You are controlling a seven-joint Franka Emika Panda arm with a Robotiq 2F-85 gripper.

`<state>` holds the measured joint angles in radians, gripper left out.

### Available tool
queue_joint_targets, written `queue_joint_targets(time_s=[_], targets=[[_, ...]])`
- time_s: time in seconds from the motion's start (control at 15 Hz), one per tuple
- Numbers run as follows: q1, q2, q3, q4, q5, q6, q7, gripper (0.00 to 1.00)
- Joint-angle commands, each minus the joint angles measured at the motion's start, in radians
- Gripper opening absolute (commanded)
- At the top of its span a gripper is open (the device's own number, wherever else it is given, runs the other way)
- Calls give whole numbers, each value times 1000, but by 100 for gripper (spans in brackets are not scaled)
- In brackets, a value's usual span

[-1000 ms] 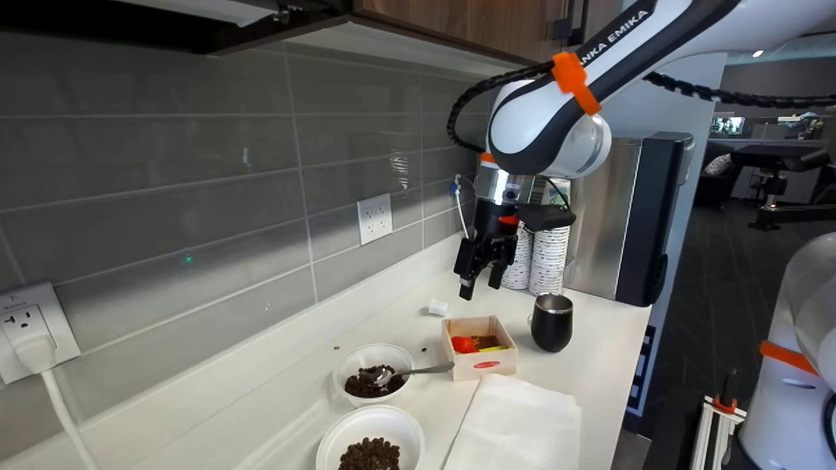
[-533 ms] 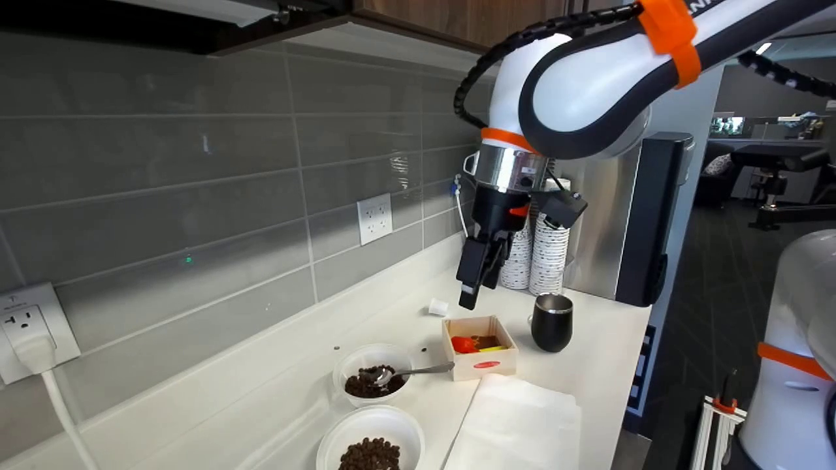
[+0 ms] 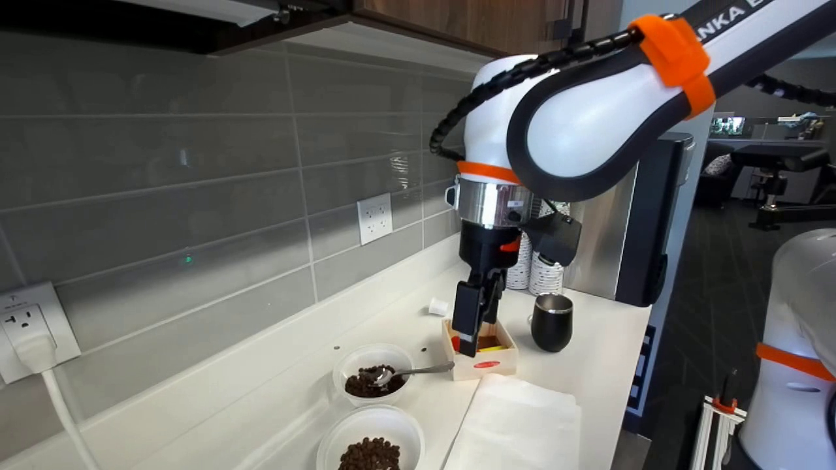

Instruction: Use the napkin to wipe the table

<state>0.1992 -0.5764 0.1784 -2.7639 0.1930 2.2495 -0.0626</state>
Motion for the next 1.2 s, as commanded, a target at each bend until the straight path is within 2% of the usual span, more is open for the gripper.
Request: queue_joint_targets(time_s=[0.0, 0.27, 0.73, 0.93, 1.13], targets=[[-9, 109, 43, -1, -55, 1, 112, 100], [-29, 246, 69, -8, -112, 69, 212, 100], [-60, 520, 52, -11, -170, 403, 336, 100], [-63, 628, 29, -11, -206, 495, 378, 100], [-66, 698, -46, -11, -337, 535, 472, 100]])
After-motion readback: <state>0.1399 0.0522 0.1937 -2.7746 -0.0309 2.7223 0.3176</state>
